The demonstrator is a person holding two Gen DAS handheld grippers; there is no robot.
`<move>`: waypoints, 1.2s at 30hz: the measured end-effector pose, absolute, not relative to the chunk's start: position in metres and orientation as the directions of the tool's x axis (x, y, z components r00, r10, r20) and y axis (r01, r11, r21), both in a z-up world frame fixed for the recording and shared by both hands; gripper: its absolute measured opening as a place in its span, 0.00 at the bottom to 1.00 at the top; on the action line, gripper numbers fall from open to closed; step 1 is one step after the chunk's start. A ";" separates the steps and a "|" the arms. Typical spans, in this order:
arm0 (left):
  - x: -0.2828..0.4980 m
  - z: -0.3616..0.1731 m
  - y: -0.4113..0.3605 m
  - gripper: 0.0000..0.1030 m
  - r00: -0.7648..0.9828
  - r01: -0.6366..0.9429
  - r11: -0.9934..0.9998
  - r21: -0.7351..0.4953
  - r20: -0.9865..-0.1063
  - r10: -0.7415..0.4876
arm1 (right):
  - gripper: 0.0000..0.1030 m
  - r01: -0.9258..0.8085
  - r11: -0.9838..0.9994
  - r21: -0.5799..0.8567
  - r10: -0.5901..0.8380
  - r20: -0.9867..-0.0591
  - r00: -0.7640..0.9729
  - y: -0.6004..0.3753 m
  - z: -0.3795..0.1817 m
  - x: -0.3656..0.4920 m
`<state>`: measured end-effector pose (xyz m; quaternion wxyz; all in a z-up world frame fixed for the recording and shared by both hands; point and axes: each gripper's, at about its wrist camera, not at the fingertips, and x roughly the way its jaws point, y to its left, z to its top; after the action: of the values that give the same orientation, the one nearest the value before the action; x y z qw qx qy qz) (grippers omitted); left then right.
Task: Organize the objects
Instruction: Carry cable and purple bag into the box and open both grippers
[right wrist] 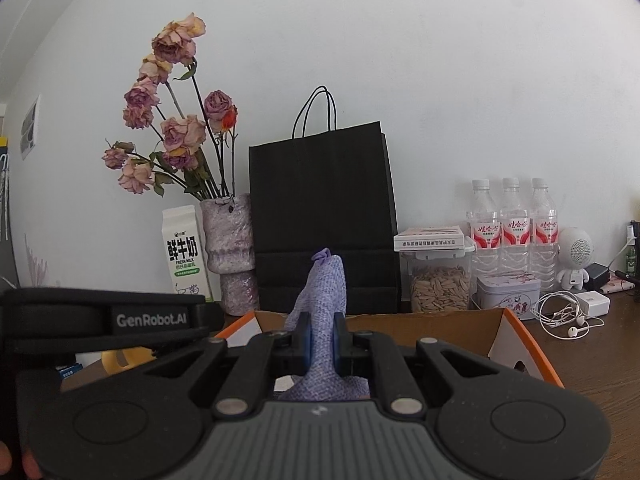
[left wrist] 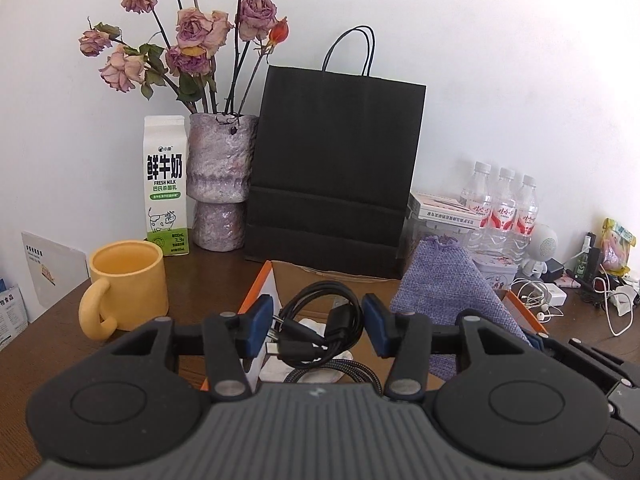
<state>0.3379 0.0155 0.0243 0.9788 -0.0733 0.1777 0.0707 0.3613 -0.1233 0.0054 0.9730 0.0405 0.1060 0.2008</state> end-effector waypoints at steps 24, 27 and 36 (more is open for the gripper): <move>0.362 0.012 0.017 1.00 0.908 -0.195 0.978 -0.074 -0.389 0.152 | 1.00 -0.248 0.967 0.064 0.255 -0.284 0.924 -0.119 -0.011 0.383; 0.362 0.011 0.020 1.00 0.906 -0.201 0.976 -0.087 -0.396 0.151 | 1.00 -0.244 0.968 0.060 0.251 -0.286 0.925 -0.118 -0.011 0.382; 0.359 0.009 0.019 1.00 0.907 -0.205 0.976 -0.078 -0.389 0.159 | 1.00 -0.241 0.967 0.077 0.253 -0.292 0.922 -0.120 -0.011 0.377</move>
<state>0.3589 0.0192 0.0091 0.9747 -0.0588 0.1941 0.0935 0.3775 -0.1200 -0.0111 0.9802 0.0195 0.1517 0.1260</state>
